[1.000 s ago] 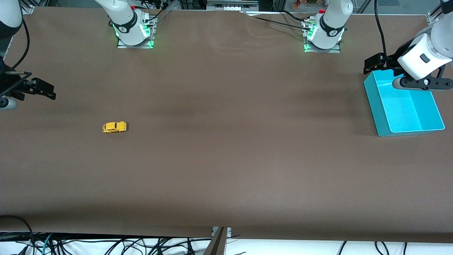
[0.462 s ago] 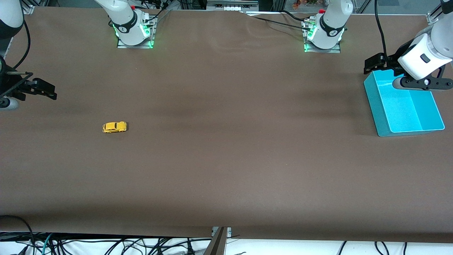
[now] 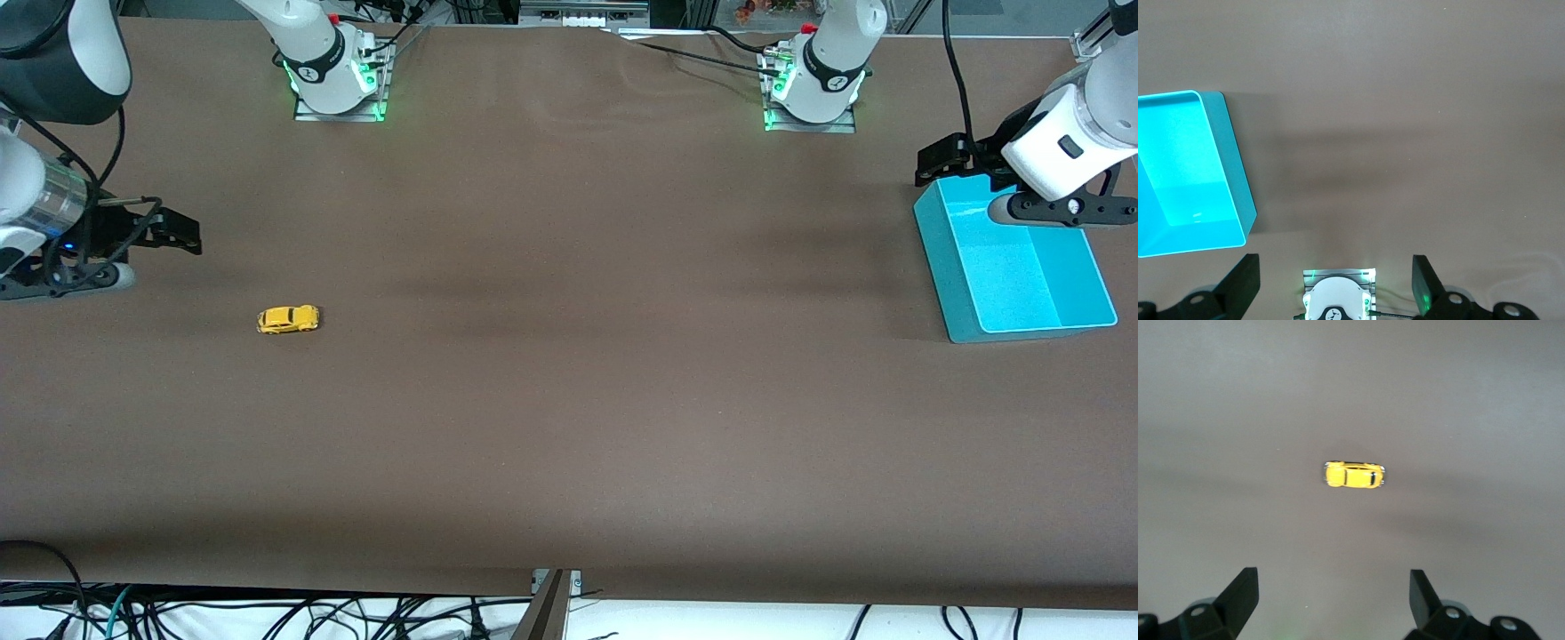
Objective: Wind and store yellow beetle car
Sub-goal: 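Lower the open right gripper over the yellow car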
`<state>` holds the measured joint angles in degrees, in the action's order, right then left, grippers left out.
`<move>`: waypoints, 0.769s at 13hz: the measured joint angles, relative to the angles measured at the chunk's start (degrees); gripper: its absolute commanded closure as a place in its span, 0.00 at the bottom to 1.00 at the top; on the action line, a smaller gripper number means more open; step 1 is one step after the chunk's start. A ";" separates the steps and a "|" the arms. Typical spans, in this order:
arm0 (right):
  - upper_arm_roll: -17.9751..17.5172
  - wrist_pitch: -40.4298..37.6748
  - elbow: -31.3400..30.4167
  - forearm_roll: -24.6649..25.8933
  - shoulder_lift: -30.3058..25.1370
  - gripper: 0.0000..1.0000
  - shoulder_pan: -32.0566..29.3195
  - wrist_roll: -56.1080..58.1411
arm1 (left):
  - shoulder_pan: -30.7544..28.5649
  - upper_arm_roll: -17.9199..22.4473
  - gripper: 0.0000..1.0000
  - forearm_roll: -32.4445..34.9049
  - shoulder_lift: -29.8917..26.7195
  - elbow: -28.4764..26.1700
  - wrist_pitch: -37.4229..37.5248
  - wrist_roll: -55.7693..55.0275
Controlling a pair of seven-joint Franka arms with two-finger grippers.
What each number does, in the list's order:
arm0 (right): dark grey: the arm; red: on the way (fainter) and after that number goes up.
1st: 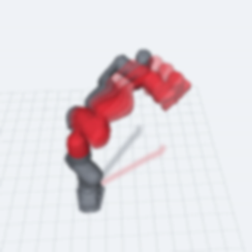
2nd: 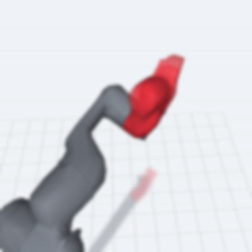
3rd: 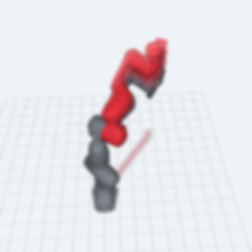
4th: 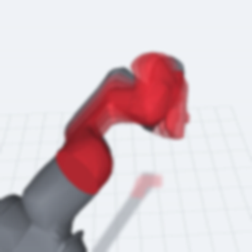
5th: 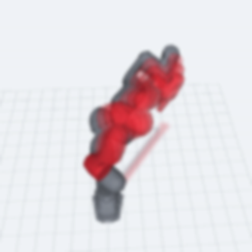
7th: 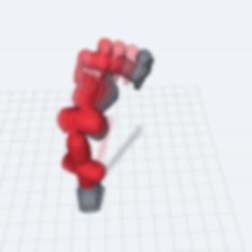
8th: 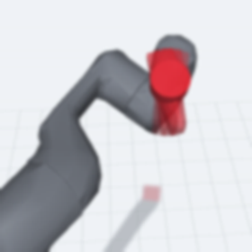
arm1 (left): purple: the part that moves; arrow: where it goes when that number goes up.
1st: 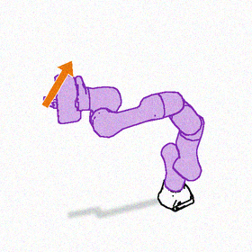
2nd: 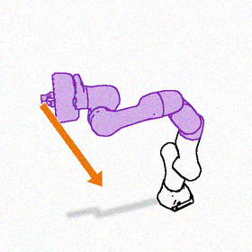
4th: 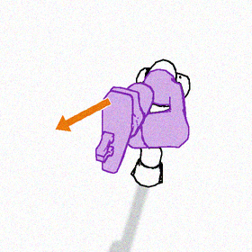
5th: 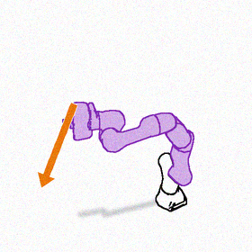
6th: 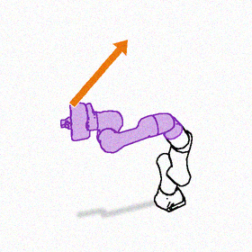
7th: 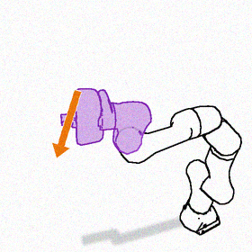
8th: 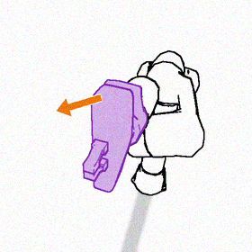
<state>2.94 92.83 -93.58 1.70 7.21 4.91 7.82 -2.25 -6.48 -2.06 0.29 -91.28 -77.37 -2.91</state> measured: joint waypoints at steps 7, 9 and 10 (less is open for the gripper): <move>-0.01 2.66 -0.12 0.01 7.57 0.00 1.24 33.13 | 0.00 0.03 0.00 0.00 0.00 -0.01 0.00 0.00; -0.02 6.86 -0.15 0.09 11.60 0.00 1.53 44.08 | 0.00 0.04 0.00 0.00 0.00 -0.02 0.00 0.00; 0.01 9.58 -0.30 0.09 13.56 0.00 1.52 50.36 | 0.00 0.04 0.00 0.00 0.00 -0.02 0.00 0.00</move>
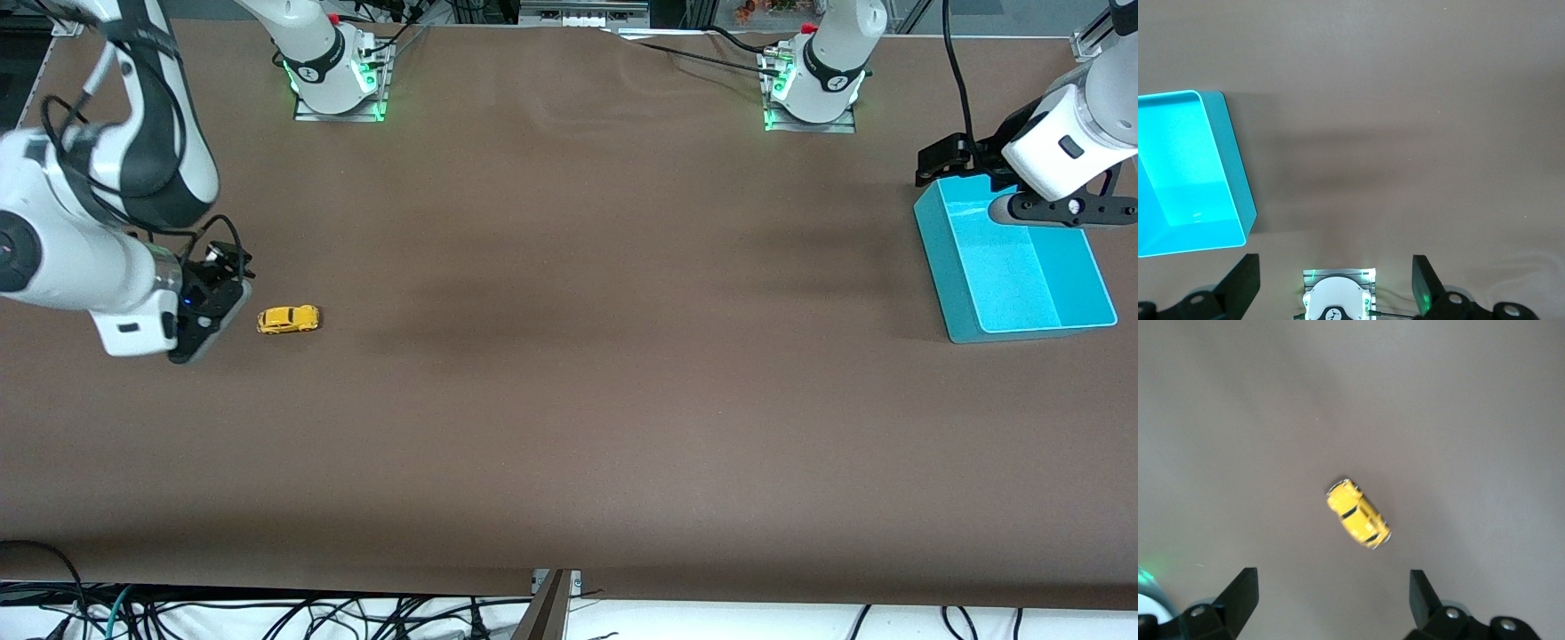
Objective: Wind and store yellow beetle car
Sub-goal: 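Lower the open right gripper over the yellow car, then close the right gripper on the yellow car and pull it back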
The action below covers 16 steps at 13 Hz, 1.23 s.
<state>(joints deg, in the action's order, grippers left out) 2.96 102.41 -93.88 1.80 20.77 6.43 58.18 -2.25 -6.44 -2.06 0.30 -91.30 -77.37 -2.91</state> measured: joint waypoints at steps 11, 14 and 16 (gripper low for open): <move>0.65 31.48 -18.92 0.02 4.85 0.00 -0.08 26.59 | 0.00 0.01 0.00 0.00 0.00 0.00 0.08 0.00; 1.56 36.33 -23.51 0.02 3.68 0.00 -0.28 30.07 | 0.00 0.00 0.00 0.00 0.00 0.00 0.08 0.00; 1.97 38.25 -25.61 0.02 2.65 0.00 -0.33 31.80 | 0.00 0.01 0.00 0.00 0.00 -0.01 0.09 0.00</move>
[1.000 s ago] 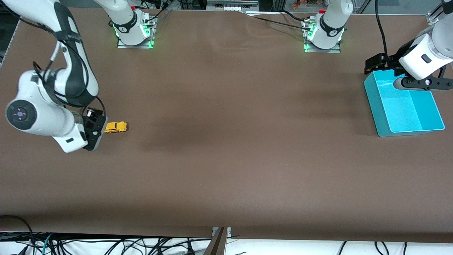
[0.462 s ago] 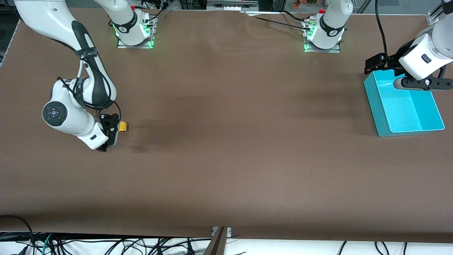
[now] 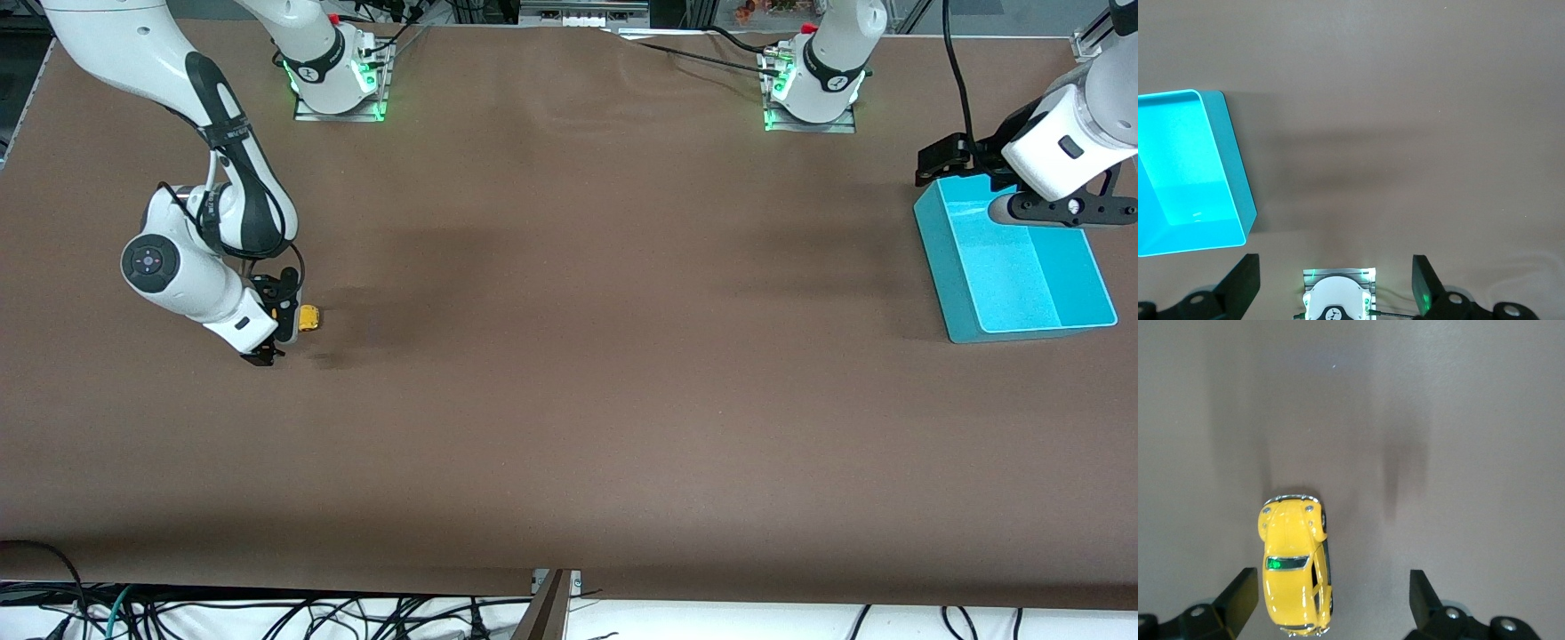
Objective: Wind and store yellow beetle car
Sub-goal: 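Close the right gripper on the yellow car and pull it back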
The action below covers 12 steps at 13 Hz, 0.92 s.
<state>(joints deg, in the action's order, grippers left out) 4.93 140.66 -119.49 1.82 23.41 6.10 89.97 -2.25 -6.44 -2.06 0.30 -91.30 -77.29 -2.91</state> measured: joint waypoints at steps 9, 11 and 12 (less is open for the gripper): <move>1.79 4.43 -4.61 0.00 -1.02 0.01 -0.71 6.26 | 0.01 -0.01 0.00 0.00 0.05 -0.04 0.05 0.00; 1.79 5.83 -6.11 0.00 -1.46 0.02 -0.71 6.35 | 0.07 -0.15 0.00 0.00 0.13 -0.14 0.04 -0.24; 1.79 6.19 -6.59 0.00 -1.63 0.08 -0.71 6.38 | 0.09 -0.24 0.00 0.00 0.13 -0.13 0.05 -0.49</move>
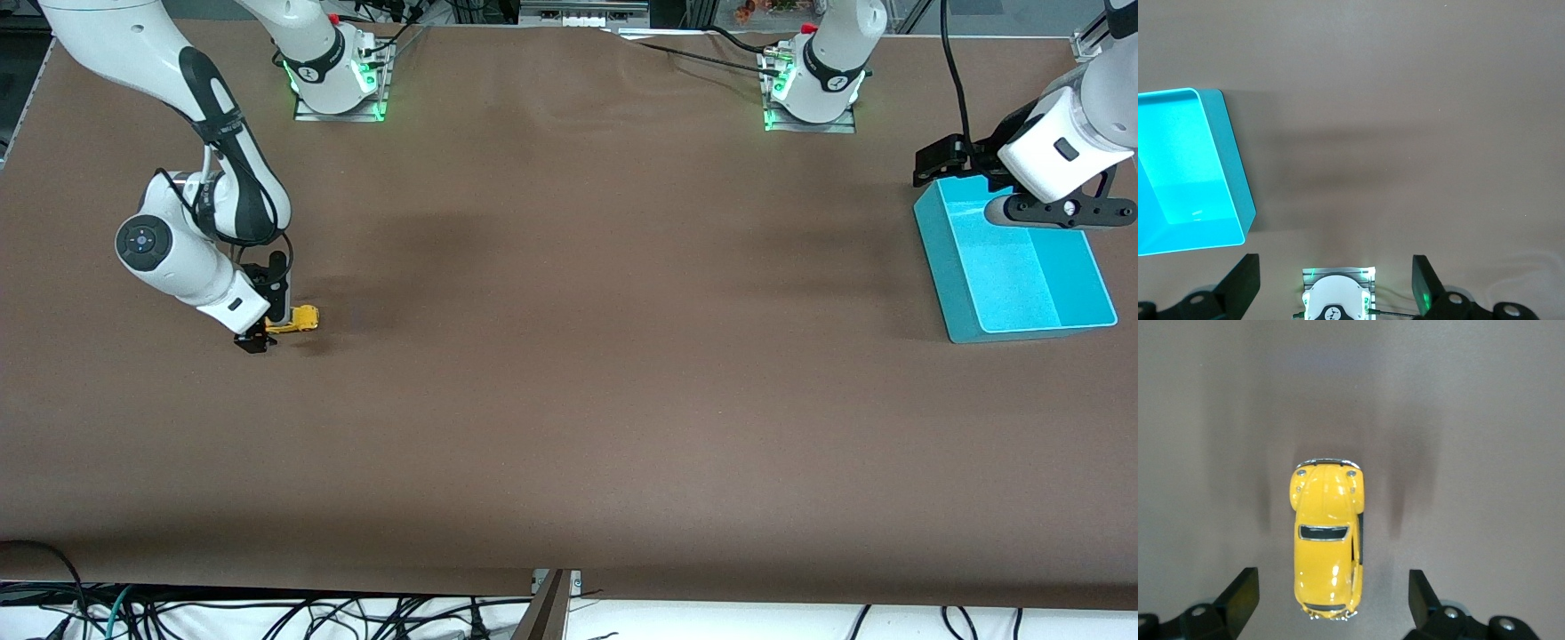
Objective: Wind and store yellow beetle car
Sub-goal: 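Close the right gripper on the yellow car and pull it back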
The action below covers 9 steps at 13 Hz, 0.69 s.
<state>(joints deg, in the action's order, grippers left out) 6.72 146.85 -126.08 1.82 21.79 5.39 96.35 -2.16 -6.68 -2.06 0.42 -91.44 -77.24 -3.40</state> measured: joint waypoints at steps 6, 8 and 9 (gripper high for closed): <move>0.00 1.39 -1.56 0.00 -0.39 0.82 0.00 0.49 | 0.02 -0.32 0.00 0.00 0.00 0.02 0.00 -0.48; 0.00 1.49 -1.58 0.00 -0.46 0.92 0.00 0.51 | 0.02 -0.41 0.00 0.00 -0.01 0.02 0.00 -0.52; 0.00 1.49 -1.62 -0.01 -0.66 0.94 0.00 0.50 | 0.02 -0.42 0.00 0.00 -0.02 0.03 0.00 -0.53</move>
<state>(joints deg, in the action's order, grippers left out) 6.72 148.34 -127.70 1.81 21.13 5.40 96.85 -2.13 -7.09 -2.06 0.40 -91.41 -77.24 -3.93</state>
